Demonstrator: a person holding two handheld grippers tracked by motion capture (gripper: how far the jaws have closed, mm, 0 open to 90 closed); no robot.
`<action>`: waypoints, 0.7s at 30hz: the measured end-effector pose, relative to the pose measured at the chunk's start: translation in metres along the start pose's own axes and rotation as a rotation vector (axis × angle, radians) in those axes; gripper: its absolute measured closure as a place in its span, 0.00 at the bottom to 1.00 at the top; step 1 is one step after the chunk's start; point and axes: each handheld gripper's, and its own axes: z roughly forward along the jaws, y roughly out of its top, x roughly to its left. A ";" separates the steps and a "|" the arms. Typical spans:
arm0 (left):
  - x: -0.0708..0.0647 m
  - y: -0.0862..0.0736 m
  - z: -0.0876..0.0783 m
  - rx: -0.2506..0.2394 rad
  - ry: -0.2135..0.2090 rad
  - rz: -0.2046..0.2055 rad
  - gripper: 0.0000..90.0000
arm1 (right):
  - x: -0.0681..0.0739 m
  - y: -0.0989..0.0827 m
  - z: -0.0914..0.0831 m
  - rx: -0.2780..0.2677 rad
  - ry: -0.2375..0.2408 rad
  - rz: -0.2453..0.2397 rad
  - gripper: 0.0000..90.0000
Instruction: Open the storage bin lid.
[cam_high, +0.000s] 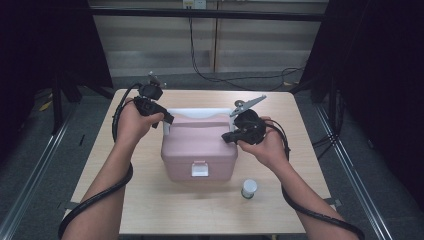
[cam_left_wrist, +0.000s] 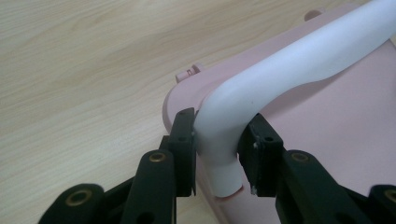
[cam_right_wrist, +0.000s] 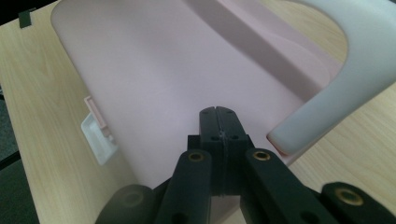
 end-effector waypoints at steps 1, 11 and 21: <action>0.000 0.000 -0.001 0.002 -0.002 -0.003 0.75 | 0.000 0.000 -0.002 0.002 0.002 0.002 1.00; 0.001 0.006 -0.006 -0.001 -0.002 0.006 0.76 | -0.015 -0.007 -0.034 -0.013 -0.044 0.013 1.00; 0.001 0.015 -0.013 -0.008 0.005 -0.005 0.75 | -0.030 -0.031 -0.035 0.009 -0.049 0.043 1.00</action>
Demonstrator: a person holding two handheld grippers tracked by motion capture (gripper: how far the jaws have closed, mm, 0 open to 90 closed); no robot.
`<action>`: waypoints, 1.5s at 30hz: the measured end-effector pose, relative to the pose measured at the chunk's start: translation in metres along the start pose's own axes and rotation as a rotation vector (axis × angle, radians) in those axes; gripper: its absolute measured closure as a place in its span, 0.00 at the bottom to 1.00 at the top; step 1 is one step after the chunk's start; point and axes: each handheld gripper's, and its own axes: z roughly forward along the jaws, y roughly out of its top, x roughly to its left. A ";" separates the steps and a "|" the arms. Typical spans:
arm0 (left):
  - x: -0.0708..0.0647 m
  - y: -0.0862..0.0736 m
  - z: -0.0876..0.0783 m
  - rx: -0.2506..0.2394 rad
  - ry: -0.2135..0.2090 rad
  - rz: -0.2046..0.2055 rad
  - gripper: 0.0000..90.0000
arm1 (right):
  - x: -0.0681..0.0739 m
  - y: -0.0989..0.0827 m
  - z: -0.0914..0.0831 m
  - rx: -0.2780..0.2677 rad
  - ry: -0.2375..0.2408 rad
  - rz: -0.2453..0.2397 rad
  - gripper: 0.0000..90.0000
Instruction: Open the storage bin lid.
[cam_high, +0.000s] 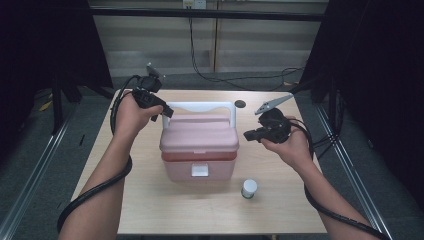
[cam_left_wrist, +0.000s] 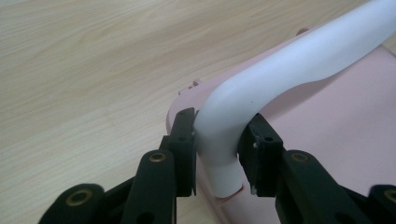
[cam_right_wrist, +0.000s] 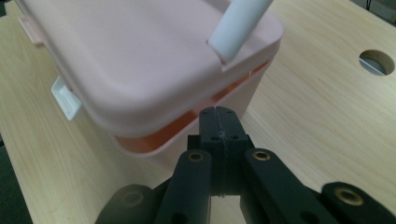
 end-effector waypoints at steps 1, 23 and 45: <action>0.001 0.001 -0.001 0.004 -0.001 0.006 0.75 | -0.001 -0.002 0.001 0.003 0.003 0.001 1.00; 0.004 0.009 -0.005 -0.014 -0.014 -0.014 0.75 | 0.015 0.002 0.033 0.016 0.083 -0.031 1.00; 0.002 0.009 -0.003 -0.032 0.020 0.003 0.75 | 0.019 0.007 0.032 -0.005 0.077 -0.047 1.00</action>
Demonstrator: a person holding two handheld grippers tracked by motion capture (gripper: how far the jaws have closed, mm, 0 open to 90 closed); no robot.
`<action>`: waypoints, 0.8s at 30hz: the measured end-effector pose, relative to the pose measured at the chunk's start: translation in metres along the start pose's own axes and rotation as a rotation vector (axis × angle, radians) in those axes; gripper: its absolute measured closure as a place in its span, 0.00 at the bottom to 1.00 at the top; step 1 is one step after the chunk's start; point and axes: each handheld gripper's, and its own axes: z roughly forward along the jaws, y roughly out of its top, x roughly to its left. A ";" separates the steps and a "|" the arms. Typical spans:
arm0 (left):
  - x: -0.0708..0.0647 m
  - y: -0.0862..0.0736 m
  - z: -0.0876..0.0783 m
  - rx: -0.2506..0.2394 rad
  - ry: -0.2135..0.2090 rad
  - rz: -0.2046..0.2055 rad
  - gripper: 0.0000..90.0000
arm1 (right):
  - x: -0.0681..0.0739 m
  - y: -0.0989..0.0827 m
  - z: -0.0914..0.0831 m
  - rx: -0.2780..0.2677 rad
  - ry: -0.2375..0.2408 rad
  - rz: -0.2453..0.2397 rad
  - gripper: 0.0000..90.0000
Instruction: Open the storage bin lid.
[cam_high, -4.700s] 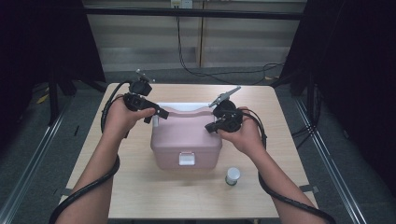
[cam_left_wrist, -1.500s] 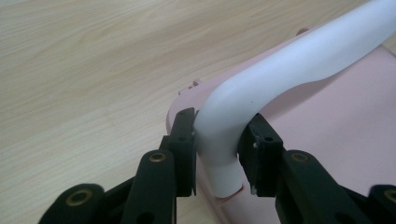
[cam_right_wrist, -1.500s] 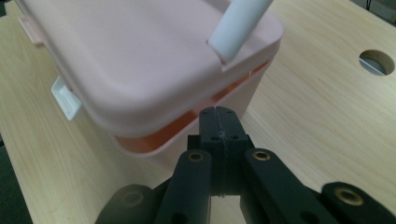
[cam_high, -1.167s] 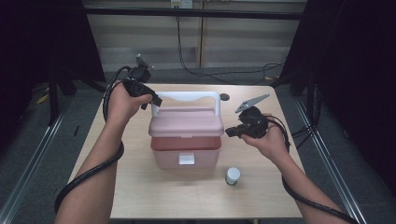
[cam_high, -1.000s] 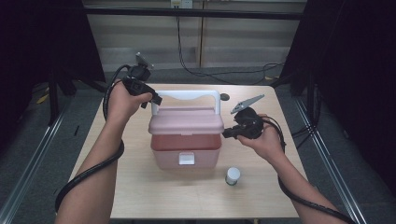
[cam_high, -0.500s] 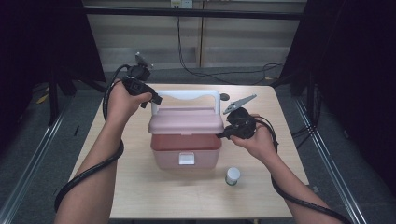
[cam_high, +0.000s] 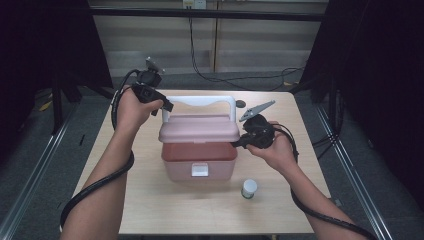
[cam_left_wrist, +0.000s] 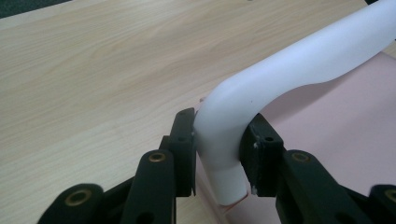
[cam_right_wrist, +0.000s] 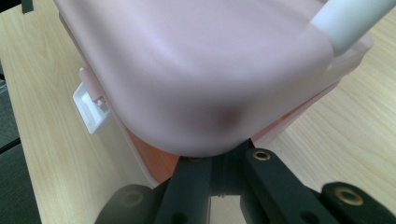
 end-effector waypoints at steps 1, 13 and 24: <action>0.000 0.000 0.000 -0.010 -0.002 -0.010 0.74 | 0.000 0.000 -0.001 0.003 -0.001 0.001 1.00; 0.005 -0.009 -0.006 -0.034 0.009 0.008 0.47 | -0.003 0.001 -0.004 -0.013 -0.008 0.005 1.00; 0.017 -0.030 -0.018 -0.039 0.021 0.006 0.37 | -0.004 0.003 -0.010 -0.022 -0.026 0.017 1.00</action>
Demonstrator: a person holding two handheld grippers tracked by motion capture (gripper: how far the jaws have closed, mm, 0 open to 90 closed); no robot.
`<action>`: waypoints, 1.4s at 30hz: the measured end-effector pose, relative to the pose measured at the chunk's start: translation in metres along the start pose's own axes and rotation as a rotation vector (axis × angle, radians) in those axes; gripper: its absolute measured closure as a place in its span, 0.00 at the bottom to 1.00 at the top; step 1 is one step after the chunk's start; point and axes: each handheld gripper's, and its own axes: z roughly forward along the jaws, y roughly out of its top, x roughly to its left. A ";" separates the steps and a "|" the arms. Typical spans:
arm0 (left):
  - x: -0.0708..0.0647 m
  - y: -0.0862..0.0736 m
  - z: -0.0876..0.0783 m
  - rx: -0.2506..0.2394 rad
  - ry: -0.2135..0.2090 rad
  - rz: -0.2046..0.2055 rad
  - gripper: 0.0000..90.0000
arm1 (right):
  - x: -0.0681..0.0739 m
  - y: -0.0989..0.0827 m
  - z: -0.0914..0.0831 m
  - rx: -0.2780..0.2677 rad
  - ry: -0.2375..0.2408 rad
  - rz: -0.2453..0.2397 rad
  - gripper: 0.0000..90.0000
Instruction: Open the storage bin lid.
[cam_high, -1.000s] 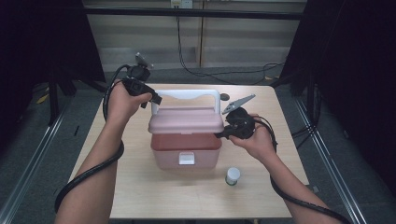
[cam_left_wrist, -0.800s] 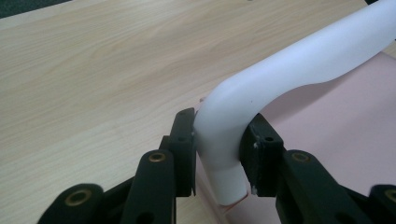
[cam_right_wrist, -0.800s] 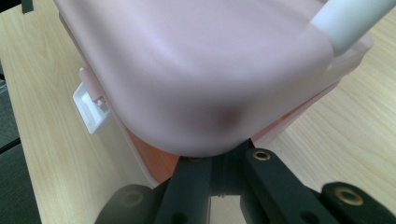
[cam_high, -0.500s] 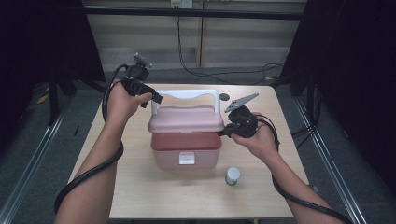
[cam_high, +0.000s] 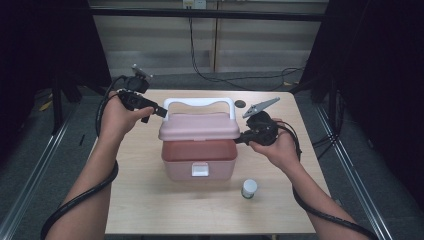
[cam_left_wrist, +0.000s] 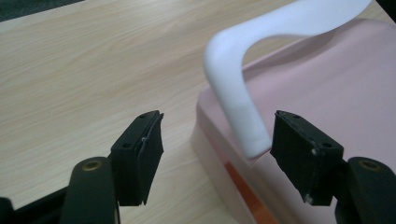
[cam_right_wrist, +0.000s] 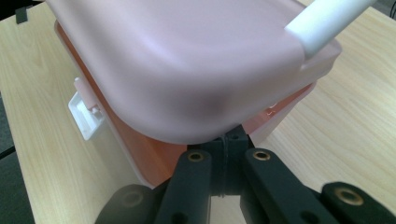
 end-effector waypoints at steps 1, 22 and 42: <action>0.002 -0.002 -0.002 -0.006 0.001 -0.008 0.37 | 0.000 0.001 -0.001 -0.002 0.001 0.003 1.00; 0.018 -0.053 0.015 0.010 -0.027 0.008 0.37 | -0.003 0.011 -0.009 -0.027 -0.018 0.023 1.00; -0.003 -0.054 0.020 -0.044 -0.093 0.039 0.34 | -0.005 0.014 -0.012 -0.038 -0.031 0.037 1.00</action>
